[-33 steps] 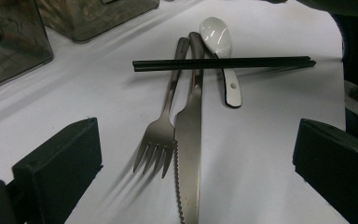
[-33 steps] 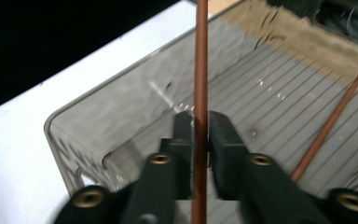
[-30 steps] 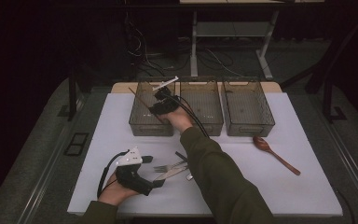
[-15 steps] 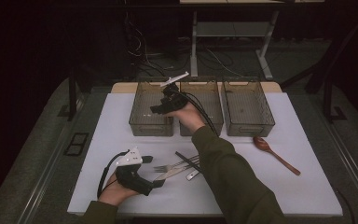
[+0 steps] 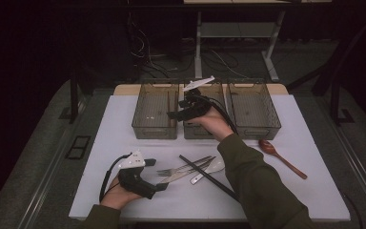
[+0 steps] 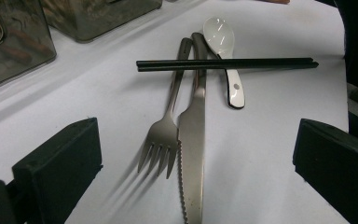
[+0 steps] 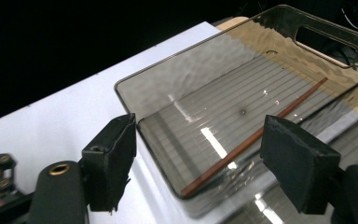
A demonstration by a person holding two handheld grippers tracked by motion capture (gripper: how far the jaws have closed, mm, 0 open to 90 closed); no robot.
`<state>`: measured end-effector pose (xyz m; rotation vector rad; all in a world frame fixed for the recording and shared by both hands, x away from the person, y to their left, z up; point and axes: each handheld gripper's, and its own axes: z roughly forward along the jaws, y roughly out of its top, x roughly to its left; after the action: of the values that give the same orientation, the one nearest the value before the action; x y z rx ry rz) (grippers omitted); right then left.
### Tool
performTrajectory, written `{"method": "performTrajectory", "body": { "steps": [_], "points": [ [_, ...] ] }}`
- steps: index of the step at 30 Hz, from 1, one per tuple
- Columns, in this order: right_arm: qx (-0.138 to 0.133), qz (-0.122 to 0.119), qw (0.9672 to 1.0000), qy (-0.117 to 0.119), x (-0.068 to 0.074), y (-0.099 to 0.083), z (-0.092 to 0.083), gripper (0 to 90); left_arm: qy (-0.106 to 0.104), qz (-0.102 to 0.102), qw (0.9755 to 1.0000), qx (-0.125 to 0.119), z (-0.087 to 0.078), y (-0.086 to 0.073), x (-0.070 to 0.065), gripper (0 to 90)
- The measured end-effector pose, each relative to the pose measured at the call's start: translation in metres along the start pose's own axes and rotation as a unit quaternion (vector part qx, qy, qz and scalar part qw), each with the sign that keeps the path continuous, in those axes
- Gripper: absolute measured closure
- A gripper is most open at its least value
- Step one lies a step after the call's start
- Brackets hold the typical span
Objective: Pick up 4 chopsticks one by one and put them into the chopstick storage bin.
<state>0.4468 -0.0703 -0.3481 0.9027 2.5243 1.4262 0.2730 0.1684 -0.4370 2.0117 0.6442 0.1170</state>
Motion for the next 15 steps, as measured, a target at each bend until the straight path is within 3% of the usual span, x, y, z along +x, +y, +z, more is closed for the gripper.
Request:
{"method": "performTrajectory", "body": {
  "steps": [6, 9, 15],
  "points": [
    [-0.016, 0.0, 0.9999, 0.002, -0.003, -0.014, -0.021, 23.3, 0.001, 0.003, 1.0, 0.003, 0.0, 0.0, 0.0, 0.3],
    [-0.023, 0.012, 0.9997, 0.002, -0.005, -0.023, -0.031, 21.7, 0.001, 0.002, 1.0, 0.004, 0.0, -0.001, -0.001, 0.3],
    [-0.023, 0.009, 0.9997, 0.004, -0.007, -0.043, -0.046, 20.8, -0.001, 0.0, 1.0, 0.006, 0.001, -0.001, 0.001, 0.3]
  ]
}}
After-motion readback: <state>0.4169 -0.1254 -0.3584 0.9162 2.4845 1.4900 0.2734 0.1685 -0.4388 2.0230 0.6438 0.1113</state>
